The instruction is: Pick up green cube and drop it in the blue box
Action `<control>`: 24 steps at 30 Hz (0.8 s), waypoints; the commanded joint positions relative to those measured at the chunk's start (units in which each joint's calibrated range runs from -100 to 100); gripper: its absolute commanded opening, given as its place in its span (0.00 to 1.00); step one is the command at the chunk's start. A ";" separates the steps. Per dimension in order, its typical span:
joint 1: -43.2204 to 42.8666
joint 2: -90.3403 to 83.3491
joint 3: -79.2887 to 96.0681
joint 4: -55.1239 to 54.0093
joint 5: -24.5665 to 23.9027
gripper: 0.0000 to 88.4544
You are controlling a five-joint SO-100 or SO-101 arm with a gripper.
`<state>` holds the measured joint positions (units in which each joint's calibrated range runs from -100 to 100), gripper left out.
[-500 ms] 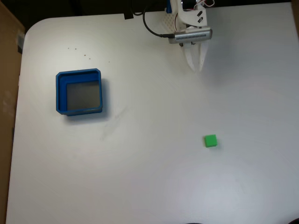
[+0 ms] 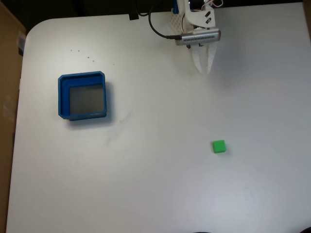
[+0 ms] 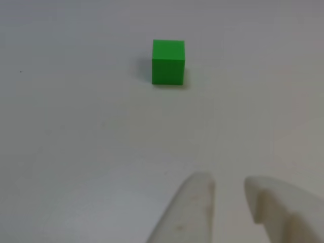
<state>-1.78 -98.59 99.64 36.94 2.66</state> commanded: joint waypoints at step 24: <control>-0.10 5.27 -4.34 -1.79 0.15 0.01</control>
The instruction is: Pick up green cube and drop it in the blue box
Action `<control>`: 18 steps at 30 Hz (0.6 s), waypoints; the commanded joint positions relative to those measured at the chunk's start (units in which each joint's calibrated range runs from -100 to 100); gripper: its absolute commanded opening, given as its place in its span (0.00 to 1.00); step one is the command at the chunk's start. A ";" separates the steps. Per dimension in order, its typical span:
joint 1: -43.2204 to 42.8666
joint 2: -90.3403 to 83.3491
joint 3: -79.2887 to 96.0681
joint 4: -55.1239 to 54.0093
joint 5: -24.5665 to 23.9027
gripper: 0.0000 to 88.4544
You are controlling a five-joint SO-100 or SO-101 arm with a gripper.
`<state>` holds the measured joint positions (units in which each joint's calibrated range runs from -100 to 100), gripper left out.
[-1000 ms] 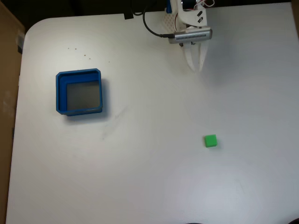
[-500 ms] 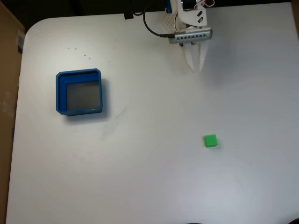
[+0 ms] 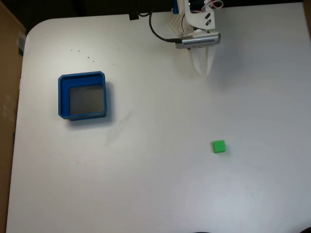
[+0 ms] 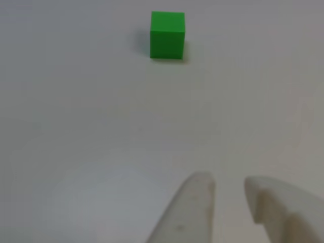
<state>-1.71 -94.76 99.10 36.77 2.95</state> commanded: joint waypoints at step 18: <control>-0.46 23.09 -24.49 -1.71 -0.15 0.01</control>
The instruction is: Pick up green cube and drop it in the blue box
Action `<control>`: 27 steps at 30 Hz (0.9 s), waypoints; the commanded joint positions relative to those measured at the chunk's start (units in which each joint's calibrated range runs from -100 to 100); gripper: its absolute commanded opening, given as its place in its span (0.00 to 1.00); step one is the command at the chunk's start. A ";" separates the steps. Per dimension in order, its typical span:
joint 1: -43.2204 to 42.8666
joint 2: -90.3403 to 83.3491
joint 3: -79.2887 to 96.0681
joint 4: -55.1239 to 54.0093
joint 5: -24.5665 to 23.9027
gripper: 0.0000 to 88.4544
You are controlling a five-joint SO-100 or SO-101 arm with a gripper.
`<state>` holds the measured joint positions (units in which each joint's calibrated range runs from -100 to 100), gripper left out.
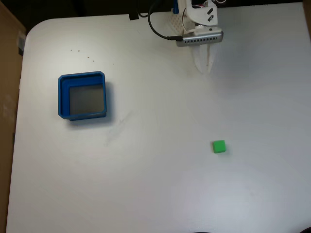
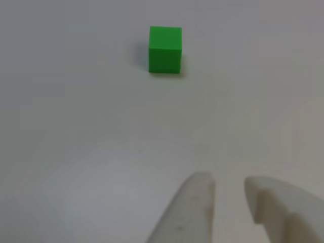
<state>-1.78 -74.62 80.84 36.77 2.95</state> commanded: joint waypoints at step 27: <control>-2.20 35.29 -37.84 -1.63 -0.10 0.06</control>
<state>-3.56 -40.24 48.34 36.77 2.95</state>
